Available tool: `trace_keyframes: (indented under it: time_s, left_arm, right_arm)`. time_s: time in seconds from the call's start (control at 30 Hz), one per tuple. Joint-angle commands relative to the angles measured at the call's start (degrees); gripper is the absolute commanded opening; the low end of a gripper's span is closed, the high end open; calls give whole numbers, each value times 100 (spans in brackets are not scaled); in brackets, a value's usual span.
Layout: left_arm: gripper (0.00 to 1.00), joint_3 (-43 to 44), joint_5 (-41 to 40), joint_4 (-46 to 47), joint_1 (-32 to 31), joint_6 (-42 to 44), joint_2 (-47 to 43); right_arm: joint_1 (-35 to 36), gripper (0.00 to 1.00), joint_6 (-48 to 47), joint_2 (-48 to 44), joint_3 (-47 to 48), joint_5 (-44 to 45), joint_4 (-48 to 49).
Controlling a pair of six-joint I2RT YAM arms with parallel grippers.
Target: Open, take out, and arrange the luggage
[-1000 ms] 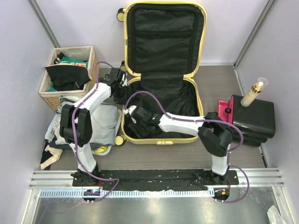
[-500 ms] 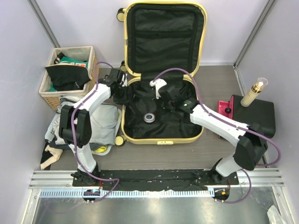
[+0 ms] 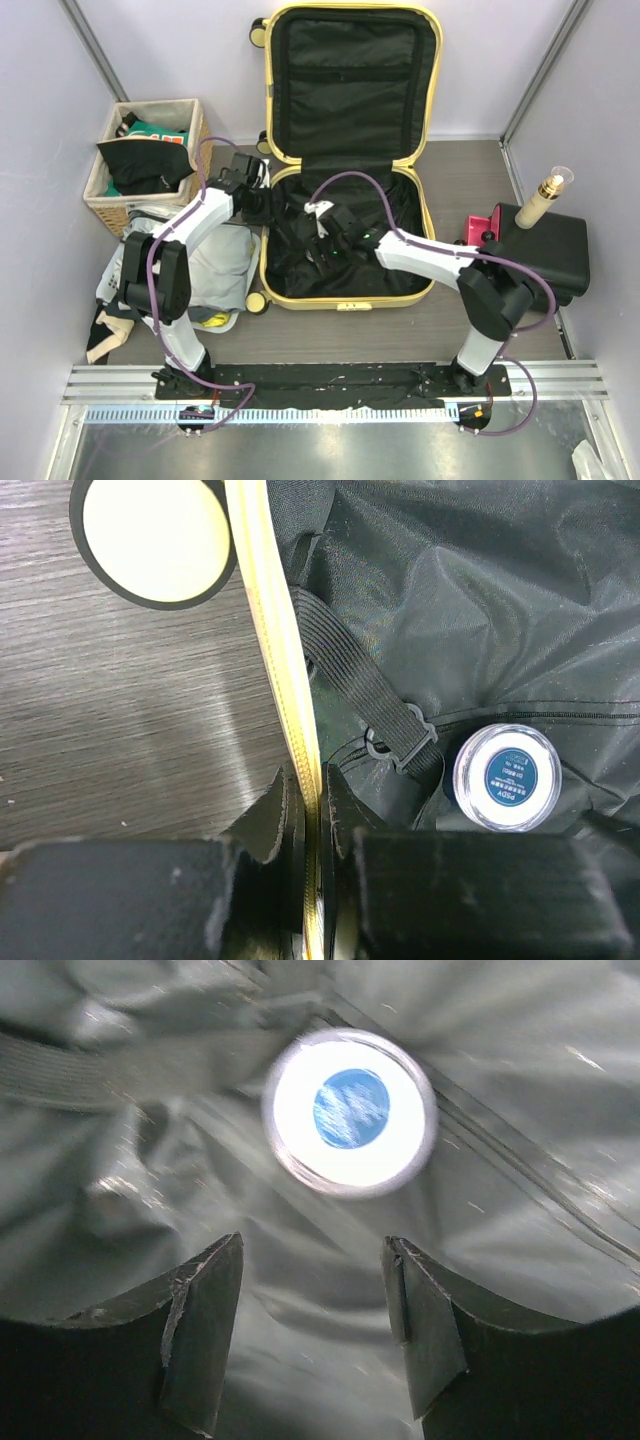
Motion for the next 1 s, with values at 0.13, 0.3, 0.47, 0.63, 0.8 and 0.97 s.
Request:
trace_keyframes:
  time_s: [0.13, 0.3, 0.47, 0.63, 0.8, 0.97]
  left_arm:
    - [0, 31, 480, -288, -136, 355, -174]
    - [0, 303, 365, -667, -136, 690, -174]
    - [0, 189, 550, -561, -136, 673, -226]
    - [0, 172, 445, -597, -127, 725, -340]
    - [0, 102, 242, -614, -127, 795, -411]
    - [0, 128, 321, -623, -145, 769, -341]
  right_arm:
    - [230, 66, 1036, 728, 874, 1132, 50]
    - [230, 67, 1213, 992, 1209, 1546, -224]
    - [221, 73, 1108, 1343, 1481, 1433, -233]
    - [221, 73, 1133, 1678, 1727, 993, -207]
    - [213, 73, 1151, 1863, 1658, 1150, -269]
    - [212, 73, 1125, 2064, 1569, 1168, -225]
